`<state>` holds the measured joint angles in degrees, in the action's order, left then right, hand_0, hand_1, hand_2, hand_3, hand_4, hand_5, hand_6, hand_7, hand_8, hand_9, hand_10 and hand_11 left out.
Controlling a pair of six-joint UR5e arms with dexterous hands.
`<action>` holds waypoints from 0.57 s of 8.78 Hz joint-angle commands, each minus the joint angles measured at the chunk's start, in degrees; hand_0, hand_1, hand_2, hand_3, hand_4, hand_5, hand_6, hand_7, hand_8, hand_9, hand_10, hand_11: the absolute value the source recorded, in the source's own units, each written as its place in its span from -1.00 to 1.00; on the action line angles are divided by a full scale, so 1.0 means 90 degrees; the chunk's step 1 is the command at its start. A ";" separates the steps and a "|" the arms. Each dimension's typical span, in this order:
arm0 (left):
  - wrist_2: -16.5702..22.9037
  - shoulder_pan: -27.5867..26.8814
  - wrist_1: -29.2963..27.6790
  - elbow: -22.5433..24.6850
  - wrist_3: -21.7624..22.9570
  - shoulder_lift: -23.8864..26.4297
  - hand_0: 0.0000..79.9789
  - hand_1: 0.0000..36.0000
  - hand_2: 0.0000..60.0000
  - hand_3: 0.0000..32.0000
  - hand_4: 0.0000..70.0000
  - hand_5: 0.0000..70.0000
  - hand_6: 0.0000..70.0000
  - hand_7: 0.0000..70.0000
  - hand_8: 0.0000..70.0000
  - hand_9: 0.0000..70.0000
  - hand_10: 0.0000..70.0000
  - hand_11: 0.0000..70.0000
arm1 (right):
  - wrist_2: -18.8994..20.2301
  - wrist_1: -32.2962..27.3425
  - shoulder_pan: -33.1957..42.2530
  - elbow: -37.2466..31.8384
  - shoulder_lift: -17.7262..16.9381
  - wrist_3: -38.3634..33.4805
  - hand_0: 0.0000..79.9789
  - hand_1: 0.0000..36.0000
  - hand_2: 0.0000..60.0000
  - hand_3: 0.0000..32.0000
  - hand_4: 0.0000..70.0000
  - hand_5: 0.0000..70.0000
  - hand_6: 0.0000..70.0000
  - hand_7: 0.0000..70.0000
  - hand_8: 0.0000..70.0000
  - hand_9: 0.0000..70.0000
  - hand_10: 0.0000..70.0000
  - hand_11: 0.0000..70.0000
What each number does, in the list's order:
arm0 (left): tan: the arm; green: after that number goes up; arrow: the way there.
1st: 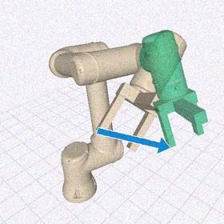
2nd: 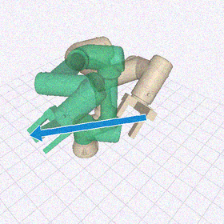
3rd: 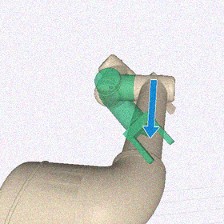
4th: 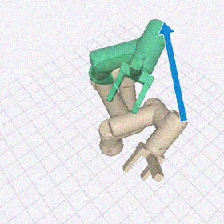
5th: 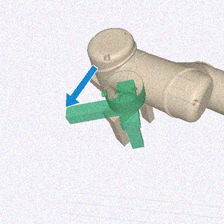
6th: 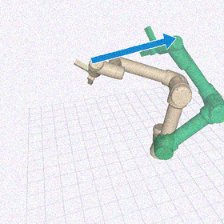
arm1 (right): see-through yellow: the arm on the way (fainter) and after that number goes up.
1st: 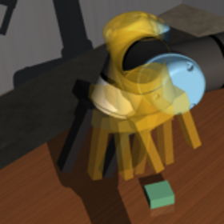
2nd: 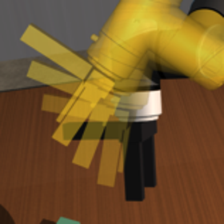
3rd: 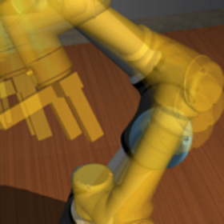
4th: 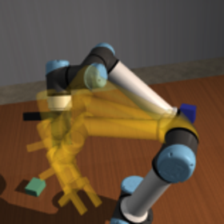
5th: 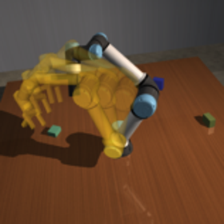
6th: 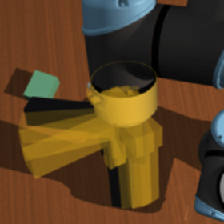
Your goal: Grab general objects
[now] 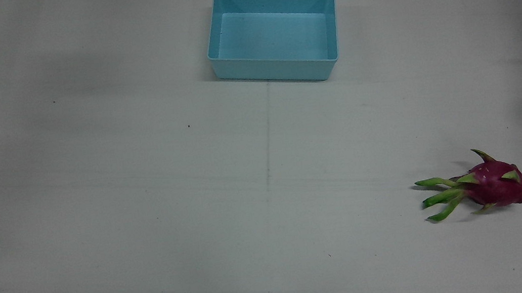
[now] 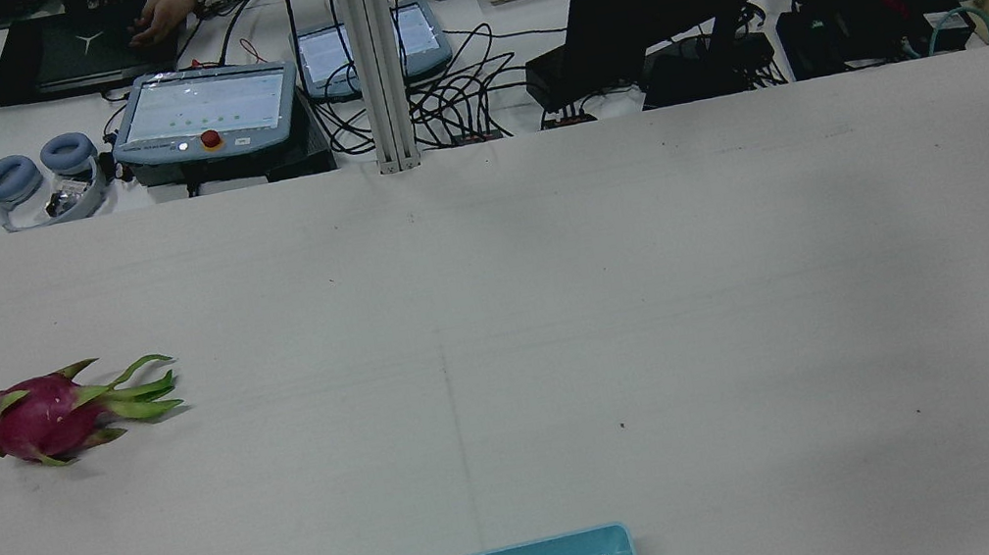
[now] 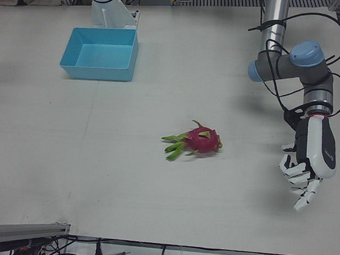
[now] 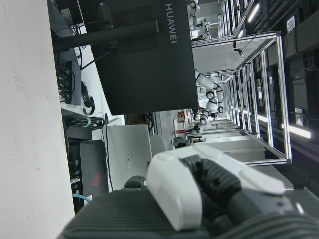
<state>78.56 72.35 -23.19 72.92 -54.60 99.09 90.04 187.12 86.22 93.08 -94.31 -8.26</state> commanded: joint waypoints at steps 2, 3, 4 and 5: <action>0.0011 -0.0001 0.0009 0.0033 0.0021 -0.0024 1.00 1.00 1.00 -1.00 0.68 1.00 1.00 1.00 -0.57 -0.47 -0.24 0.23 | 0.0005 0.0000 0.0000 0.0000 0.0000 0.0000 -1.00 -1.00 -1.00 -1.00 -1.00 -1.00 -1.00 -1.00 -1.00 -1.00 -1.00 -1.00; 0.0059 0.0008 0.0028 0.0120 0.0050 -0.0033 1.00 1.00 1.00 -1.00 0.85 1.00 1.00 1.00 -0.57 -0.47 -0.37 0.05 | 0.0005 0.0000 0.0000 0.0000 0.0000 0.0000 -1.00 -1.00 -1.00 -1.00 -1.00 -1.00 -1.00 -1.00 -1.00 -1.00 -1.00 -1.00; 0.0079 0.0009 0.0125 0.0295 0.0205 -0.0043 1.00 1.00 1.00 -1.00 0.93 1.00 1.00 1.00 -0.57 -0.47 -0.46 -0.09 | 0.0005 0.0000 0.0000 0.0000 0.0000 0.0000 -1.00 -1.00 -1.00 -1.00 -1.00 -1.00 -1.00 -1.00 -1.00 -1.00 -1.00 -1.00; 0.0099 0.0028 0.0145 0.0519 0.0497 -0.0062 1.00 1.00 1.00 -1.00 0.77 1.00 1.00 1.00 -0.60 -0.47 -0.57 -0.25 | 0.0005 0.0000 0.0000 0.0000 0.0000 0.0000 -1.00 -1.00 -1.00 -1.00 -1.00 -1.00 -1.00 -1.00 -1.00 -1.00 -1.00 -1.00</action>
<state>79.01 72.39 -22.64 74.27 -53.80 98.79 90.09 187.12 86.22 93.08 -94.31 -8.26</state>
